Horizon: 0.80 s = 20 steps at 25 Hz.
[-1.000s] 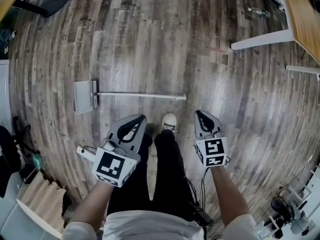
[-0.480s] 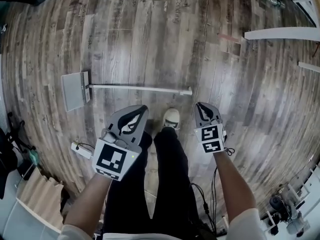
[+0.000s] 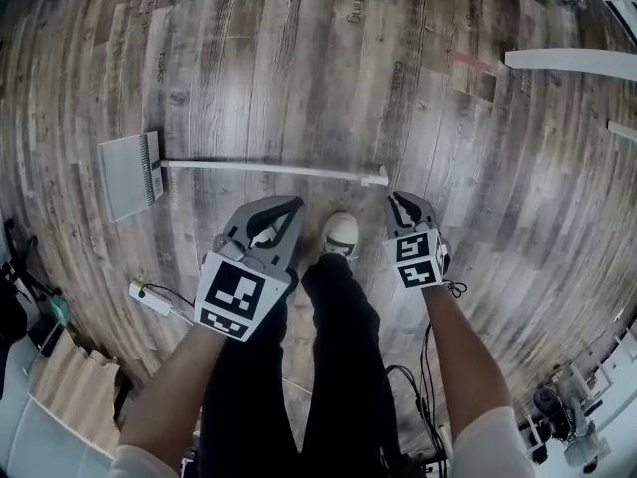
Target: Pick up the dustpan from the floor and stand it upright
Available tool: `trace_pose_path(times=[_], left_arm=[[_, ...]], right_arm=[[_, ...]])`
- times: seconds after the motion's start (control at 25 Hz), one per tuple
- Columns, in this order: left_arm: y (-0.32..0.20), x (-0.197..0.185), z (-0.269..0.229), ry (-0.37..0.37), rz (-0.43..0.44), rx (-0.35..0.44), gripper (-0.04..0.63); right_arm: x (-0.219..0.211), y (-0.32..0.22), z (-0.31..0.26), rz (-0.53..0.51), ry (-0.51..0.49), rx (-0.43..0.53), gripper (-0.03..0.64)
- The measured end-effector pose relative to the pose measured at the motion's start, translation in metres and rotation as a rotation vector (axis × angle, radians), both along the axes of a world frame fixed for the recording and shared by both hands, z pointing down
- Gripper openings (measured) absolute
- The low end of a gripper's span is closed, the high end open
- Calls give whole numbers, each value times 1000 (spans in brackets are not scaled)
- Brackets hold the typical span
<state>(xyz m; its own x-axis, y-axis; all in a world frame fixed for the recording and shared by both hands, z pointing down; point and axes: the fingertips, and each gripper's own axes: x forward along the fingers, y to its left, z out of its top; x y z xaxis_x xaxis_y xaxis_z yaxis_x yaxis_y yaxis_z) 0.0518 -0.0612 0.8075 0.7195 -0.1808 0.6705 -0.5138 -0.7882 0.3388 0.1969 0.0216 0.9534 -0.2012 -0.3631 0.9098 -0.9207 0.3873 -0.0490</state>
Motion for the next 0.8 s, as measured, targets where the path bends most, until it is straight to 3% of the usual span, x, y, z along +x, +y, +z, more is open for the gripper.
trace_pose_path(times=[0.12,0.2,0.36,0.56,0.8], left_arm=[[3,6,11,8,9,-10,23],[3,6,20,10,11,-14,23],[2,5,46,5,-1,-25,23],[-2,8,68,20,-11,-29,23],[0,3,90,29,-24,-27,23]], right_arm=[[11,11,35,-33,47,-39,44],[14,19,57,-93,83,-62,115],[14,32,96,-244,135,-89,129],[20,39,144,-352,179,-133,155],[21,43,190,-587,270,-140,166]])
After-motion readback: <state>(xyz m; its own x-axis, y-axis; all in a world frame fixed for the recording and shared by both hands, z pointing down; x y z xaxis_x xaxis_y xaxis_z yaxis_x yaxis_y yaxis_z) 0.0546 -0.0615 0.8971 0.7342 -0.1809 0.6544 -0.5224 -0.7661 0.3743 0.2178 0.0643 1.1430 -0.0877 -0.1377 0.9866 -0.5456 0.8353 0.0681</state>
